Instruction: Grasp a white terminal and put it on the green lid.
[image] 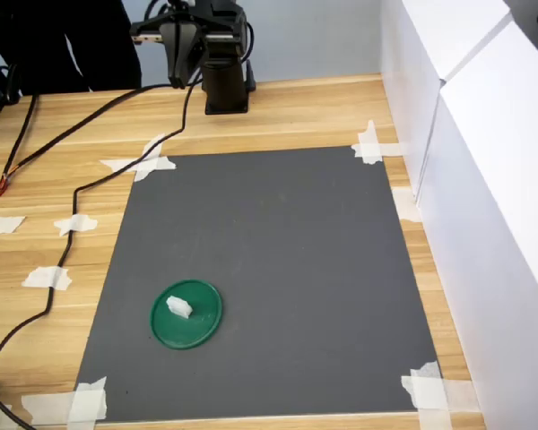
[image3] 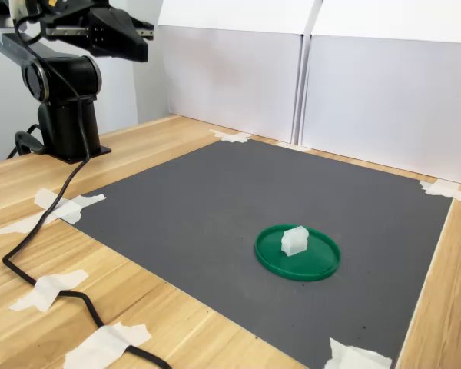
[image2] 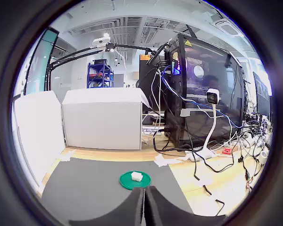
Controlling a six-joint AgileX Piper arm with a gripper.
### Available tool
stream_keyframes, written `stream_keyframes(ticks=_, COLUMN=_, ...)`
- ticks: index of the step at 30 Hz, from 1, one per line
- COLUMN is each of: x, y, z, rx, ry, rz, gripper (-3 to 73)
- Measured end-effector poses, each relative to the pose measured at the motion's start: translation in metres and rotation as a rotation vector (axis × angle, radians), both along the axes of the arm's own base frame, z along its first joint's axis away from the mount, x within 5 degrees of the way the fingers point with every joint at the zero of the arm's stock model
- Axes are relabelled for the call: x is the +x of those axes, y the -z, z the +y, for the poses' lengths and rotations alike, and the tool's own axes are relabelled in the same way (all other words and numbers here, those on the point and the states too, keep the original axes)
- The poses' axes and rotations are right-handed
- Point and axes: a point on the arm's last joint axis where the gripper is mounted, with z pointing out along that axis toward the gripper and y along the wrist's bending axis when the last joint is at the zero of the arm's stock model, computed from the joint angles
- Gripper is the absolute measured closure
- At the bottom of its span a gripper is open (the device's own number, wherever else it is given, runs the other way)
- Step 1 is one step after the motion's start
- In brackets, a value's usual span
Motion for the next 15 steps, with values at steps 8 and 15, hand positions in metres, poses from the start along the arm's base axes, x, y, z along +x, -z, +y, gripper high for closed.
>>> stream_keyframes(ticks=8, x=-0.0110, y=-0.0009, z=0.0008, rx=0.036, ry=-0.001, rz=-0.107, gripper=71.1)
stream_keyframes(ticks=15, x=-0.0110, y=0.0003, z=0.0009, rx=0.043, ry=-0.002, rz=-0.097, gripper=71.1)
